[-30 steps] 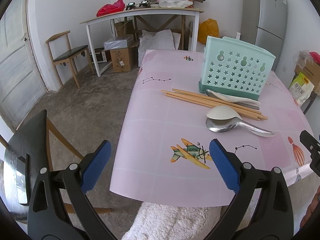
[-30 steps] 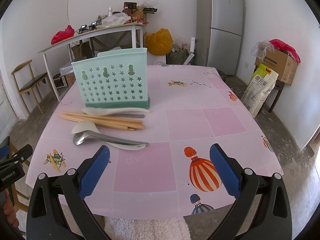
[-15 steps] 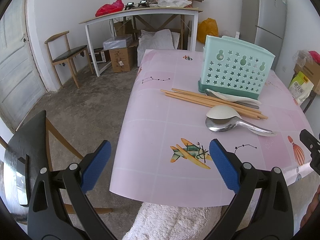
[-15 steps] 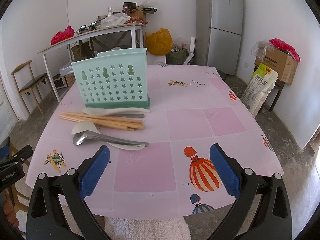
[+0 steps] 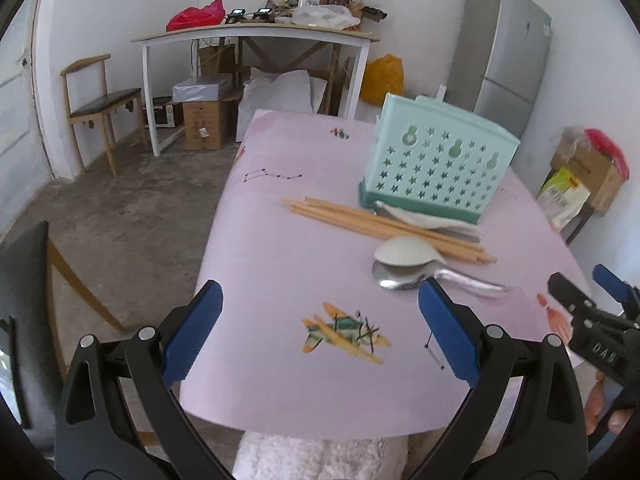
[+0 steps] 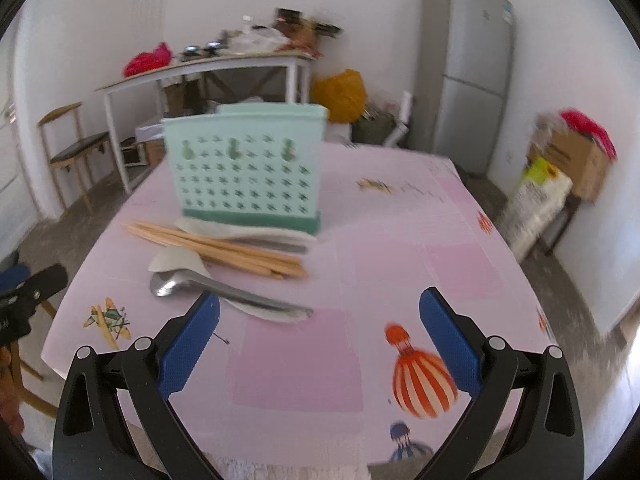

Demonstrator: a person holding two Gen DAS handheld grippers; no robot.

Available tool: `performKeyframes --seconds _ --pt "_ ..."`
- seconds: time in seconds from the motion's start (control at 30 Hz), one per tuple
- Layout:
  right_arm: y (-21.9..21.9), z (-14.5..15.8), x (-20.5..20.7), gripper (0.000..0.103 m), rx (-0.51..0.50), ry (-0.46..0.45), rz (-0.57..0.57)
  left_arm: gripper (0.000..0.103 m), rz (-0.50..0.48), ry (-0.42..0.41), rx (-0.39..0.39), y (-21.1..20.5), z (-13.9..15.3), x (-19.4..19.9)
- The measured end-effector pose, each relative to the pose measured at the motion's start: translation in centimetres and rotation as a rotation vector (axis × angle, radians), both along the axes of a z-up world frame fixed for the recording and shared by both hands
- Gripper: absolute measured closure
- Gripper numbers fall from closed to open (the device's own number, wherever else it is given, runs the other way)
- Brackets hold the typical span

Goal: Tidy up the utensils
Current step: 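Reach the right gripper to the white ceramic spoon and grasp it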

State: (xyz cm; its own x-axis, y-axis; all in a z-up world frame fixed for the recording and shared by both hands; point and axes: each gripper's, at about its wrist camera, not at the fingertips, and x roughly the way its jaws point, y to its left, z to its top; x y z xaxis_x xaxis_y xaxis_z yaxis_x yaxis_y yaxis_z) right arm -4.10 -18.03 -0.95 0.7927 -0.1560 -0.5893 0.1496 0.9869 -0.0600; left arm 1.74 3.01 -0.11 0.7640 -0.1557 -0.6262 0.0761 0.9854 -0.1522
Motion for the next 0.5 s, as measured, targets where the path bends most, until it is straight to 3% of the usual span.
performKeyframes --seconds 0.17,0.37,0.43,0.5 --pt "0.2 0.4 1.3 0.005 0.065 -0.065 0.159 0.008 -0.035 -0.025 -0.035 0.0 -0.2 1.2" --pt "2.6 0.2 4.3 0.006 0.001 -0.012 0.342 0.008 -0.087 -0.007 -0.085 0.3 -1.4 3.1" --pt "3.5 -0.3 5.4 0.009 -0.003 0.024 0.406 0.008 -0.098 -0.006 -0.084 0.4 -1.9 3.5" --pt "4.7 -1.2 6.7 0.021 -0.017 0.080 0.473 0.008 -0.089 -0.001 -0.053 0.4 -2.4 4.1"
